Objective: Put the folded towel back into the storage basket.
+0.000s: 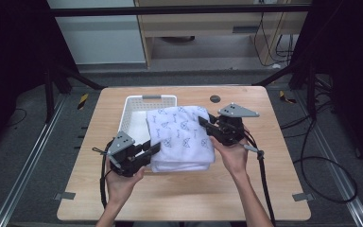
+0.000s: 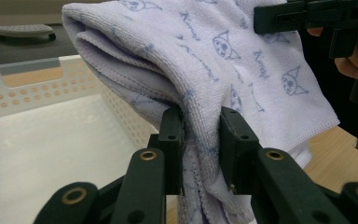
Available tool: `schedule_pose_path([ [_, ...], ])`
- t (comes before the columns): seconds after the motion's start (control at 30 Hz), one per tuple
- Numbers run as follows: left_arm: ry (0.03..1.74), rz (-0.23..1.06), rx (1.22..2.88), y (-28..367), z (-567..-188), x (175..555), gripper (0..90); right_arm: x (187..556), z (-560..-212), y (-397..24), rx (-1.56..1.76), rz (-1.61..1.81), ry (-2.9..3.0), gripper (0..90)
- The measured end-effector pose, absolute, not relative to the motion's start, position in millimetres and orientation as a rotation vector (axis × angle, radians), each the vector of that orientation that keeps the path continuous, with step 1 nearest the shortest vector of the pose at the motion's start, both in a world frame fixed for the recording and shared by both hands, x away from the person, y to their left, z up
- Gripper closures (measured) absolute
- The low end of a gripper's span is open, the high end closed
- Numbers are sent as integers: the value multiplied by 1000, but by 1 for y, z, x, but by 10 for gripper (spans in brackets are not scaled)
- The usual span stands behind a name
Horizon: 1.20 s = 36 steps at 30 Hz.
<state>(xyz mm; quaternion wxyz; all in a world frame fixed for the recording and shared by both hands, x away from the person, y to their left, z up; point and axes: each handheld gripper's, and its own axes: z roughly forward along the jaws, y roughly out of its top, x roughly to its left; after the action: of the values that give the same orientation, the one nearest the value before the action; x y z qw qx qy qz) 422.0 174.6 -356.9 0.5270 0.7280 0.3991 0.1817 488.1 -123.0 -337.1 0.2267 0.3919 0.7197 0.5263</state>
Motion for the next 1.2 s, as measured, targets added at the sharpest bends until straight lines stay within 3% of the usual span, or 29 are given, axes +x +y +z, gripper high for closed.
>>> schedule_pose_path([
  [1.2,1067,478,1662,221,-353,443,716,513,-328,-71,1046,1462,1980,720],
])
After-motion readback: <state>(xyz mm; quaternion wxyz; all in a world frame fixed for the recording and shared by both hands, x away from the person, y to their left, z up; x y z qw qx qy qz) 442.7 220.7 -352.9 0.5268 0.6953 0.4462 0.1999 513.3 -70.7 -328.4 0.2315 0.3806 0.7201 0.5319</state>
